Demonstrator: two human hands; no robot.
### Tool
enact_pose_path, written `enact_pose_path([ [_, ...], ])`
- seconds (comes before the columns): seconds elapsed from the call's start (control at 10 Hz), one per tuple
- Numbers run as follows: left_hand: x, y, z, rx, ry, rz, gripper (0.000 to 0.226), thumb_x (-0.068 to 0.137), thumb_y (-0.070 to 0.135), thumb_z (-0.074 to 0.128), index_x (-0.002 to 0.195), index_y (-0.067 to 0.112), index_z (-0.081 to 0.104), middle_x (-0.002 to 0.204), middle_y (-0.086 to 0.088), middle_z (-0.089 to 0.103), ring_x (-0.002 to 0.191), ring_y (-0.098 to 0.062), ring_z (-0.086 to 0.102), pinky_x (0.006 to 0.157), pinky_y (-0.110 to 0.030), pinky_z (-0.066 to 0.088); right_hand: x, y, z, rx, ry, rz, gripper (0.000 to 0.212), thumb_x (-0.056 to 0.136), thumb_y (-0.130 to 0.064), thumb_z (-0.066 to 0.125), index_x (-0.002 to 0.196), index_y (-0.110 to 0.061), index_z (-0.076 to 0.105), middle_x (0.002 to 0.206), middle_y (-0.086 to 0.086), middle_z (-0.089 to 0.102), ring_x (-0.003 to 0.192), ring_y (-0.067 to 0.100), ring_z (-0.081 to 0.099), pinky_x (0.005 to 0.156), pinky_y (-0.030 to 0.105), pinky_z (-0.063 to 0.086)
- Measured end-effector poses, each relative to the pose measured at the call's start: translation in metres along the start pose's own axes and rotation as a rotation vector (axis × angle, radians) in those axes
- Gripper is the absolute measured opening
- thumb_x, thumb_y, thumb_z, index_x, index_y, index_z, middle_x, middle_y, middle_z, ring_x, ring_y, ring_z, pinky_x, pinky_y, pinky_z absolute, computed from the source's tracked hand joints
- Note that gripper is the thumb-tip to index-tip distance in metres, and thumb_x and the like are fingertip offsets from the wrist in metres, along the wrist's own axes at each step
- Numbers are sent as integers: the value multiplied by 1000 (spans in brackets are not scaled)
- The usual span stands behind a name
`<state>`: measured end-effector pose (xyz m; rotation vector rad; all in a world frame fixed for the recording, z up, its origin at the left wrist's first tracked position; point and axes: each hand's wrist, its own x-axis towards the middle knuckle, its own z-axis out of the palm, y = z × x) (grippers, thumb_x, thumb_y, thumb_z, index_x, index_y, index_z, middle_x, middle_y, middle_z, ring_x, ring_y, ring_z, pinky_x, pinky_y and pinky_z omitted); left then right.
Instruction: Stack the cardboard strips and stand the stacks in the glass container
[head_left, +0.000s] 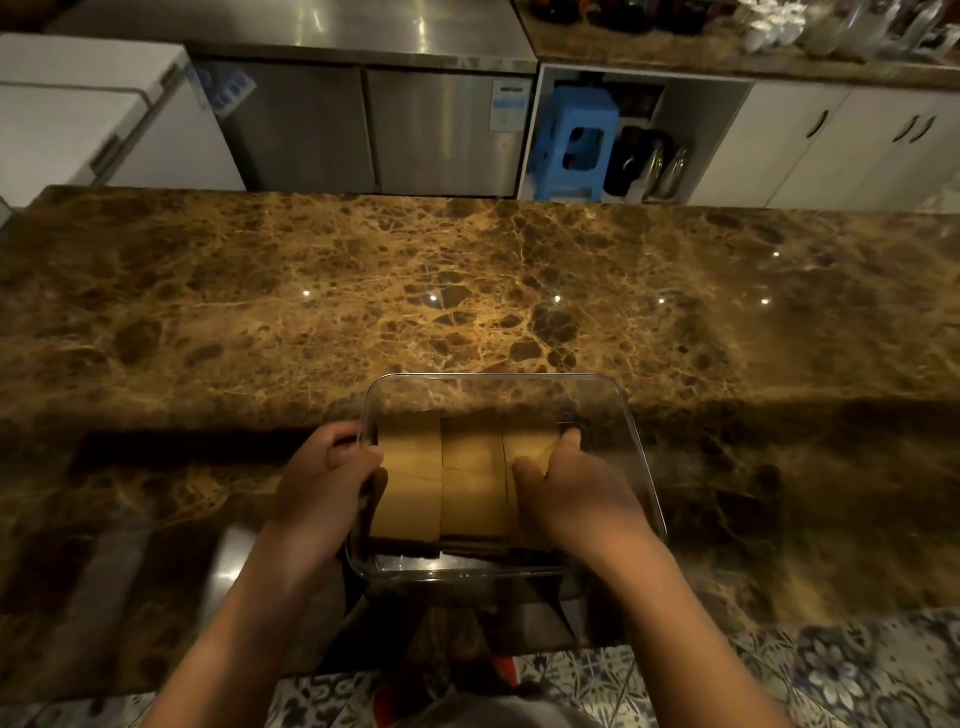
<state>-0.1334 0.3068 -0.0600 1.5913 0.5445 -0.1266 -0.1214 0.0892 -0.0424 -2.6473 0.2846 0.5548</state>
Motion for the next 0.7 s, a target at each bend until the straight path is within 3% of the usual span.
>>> enact_pose_path([
  [0.2,1,-1,-1,28,6,2,18,95,12,61,95,30,66,93,-6,75,94,-26,71,87,-51,55,3,5,-2,8,14,2,76,100,-50,38,156,-2,19,138,19,59,125,36,55,94,40,44],
  [0.3,-1,3,-1,48,-27,-11,14,91,32,60,87,34,74,92,-3,77,96,-24,71,90,-53,55,4,6,0,41,-3,-11,77,100,-53,34,156,-2,19,142,20,56,128,37,52,96,40,43],
  [0.4,-4,9,0,102,-99,6,26,79,50,51,87,44,76,87,3,78,92,-21,73,85,-48,55,5,3,2,27,27,-83,84,100,-58,33,158,-3,8,160,19,33,145,35,31,112,41,32],
  [0.5,-5,10,4,139,-91,104,26,95,43,56,82,62,69,80,32,71,82,10,64,75,-28,47,2,-2,1,-72,148,-226,94,93,-71,27,158,-14,-7,169,10,4,152,26,-15,121,41,11],
  [0.6,-2,7,4,411,39,328,43,97,40,57,137,52,46,127,35,47,118,13,44,97,-14,34,2,-5,1,-151,260,-321,98,84,-79,13,157,-18,-12,169,12,3,144,22,-37,115,38,-7],
  [0.7,-1,10,3,655,99,536,80,91,60,50,156,34,11,161,15,8,151,-3,-4,121,-37,10,2,-8,-1,-236,360,-346,97,85,-80,11,157,-18,-9,169,10,0,147,26,-34,118,45,-8],
])
